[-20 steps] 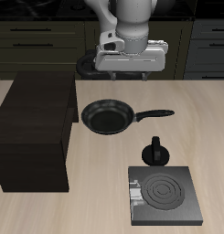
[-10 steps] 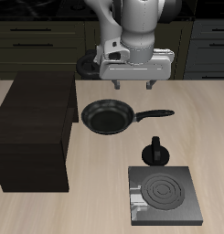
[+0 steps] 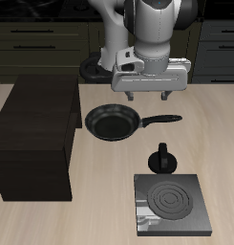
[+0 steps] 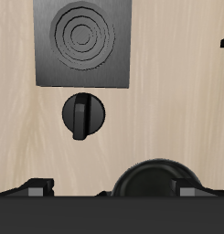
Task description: Turn on the flat stove
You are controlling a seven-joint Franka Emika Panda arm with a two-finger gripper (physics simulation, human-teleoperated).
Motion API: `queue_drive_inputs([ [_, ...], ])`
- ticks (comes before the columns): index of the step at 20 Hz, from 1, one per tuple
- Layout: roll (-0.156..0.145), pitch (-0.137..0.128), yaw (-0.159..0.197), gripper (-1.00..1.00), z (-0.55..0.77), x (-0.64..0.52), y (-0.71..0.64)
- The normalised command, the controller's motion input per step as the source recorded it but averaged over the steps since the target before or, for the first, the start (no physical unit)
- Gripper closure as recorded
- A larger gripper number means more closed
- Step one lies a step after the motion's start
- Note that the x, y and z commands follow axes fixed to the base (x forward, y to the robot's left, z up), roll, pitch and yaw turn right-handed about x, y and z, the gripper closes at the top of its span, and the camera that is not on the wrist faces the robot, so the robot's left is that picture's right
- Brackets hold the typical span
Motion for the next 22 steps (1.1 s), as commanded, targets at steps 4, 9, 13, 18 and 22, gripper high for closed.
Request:
queue_drive_inputs([
  [4, 0.015, 0.021, -0.017, -1.0, -0.04, 0.08, 0.15],
  [9, 0.016, 0.0, 0.013, -1.0, -0.05, 0.08, 0.25],
  [13, 0.011, 0.006, 0.019, -1.0, -0.07, 0.09, 0.23],
  [18, -0.016, 0.019, 0.011, -1.0, -0.13, 0.07, 0.17],
  [22, 0.006, 0.016, 0.0, -1.0, -0.2, 0.03, 0.27],
])
